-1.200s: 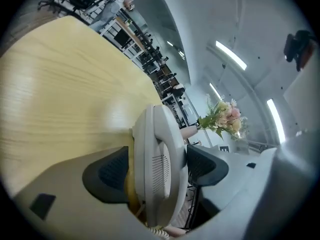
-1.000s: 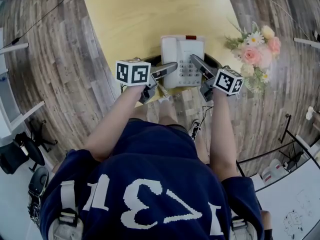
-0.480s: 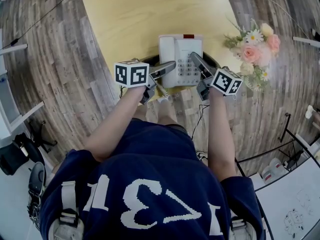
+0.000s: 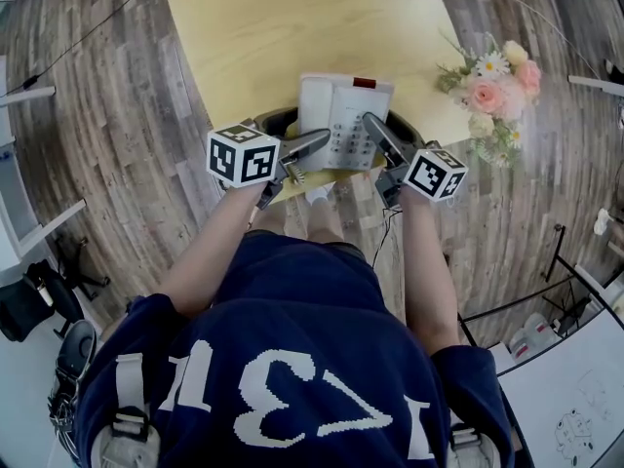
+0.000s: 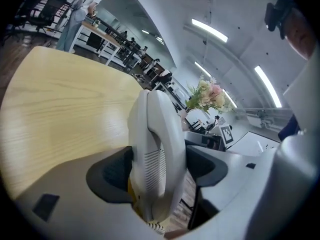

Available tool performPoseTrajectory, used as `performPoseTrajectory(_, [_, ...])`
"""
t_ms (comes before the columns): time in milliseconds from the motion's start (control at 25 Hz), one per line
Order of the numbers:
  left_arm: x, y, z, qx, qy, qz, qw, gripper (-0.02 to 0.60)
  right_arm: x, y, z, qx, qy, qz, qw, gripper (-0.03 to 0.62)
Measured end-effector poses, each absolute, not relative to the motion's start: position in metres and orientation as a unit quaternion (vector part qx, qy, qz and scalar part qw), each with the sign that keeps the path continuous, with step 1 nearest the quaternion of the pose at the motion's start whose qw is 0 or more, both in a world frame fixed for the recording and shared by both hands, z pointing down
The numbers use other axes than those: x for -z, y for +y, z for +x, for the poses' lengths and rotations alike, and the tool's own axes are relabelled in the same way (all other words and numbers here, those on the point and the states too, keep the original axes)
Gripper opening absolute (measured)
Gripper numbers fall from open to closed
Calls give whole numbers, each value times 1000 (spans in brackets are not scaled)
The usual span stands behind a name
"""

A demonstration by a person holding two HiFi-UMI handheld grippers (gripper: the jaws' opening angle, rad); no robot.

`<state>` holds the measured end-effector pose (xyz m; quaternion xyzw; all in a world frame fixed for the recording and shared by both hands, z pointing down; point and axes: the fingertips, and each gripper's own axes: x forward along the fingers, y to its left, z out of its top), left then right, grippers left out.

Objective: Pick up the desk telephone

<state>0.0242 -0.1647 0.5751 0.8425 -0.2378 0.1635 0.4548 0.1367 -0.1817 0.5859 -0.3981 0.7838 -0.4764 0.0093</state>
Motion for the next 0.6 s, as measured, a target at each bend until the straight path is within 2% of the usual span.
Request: performPoseTrajectory(600, [-464, -173, -10, -131, -253, 921, 268, 341, -478, -183, 104, 349, 848, -393, 65, 224])
